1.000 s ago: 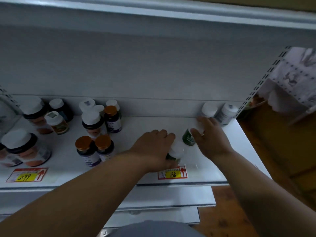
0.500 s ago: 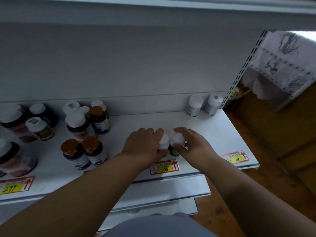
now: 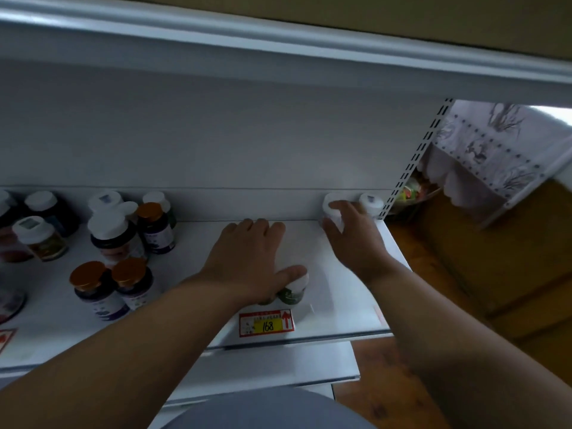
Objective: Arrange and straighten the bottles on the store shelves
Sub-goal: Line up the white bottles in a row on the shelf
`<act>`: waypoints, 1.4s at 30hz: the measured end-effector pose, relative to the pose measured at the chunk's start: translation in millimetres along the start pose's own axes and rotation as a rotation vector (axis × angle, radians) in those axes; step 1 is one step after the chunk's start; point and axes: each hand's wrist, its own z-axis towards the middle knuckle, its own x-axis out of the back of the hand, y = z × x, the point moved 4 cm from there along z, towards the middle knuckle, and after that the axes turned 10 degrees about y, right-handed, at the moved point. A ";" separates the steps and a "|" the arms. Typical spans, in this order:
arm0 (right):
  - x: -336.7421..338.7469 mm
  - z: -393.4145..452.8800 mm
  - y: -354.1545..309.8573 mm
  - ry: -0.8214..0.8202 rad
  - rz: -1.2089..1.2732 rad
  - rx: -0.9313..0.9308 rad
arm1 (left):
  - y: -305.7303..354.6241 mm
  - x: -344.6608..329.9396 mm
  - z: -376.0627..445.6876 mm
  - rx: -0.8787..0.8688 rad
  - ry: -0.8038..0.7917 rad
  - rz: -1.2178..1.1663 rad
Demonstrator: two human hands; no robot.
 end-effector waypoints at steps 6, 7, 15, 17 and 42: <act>-18.3 72.5 23.9 -0.258 -0.361 0.107 | 31.3 -3.1 23.1 0.012 0.061 -0.030; -20.3 75.2 25.1 -0.269 -0.390 0.147 | 36.1 -4.6 26.4 0.039 0.069 -0.041; -17.1 70.5 50.8 -0.326 -0.178 0.181 | 79.7 0.7 47.2 0.138 0.312 -0.166; -6.2 67.4 60.7 -0.332 0.117 0.020 | 89.4 -2.8 46.8 0.191 0.317 -0.204; 71.3 -37.2 102.3 -0.484 0.222 0.042 | 165.7 -118.2 0.6 0.378 -0.072 -0.505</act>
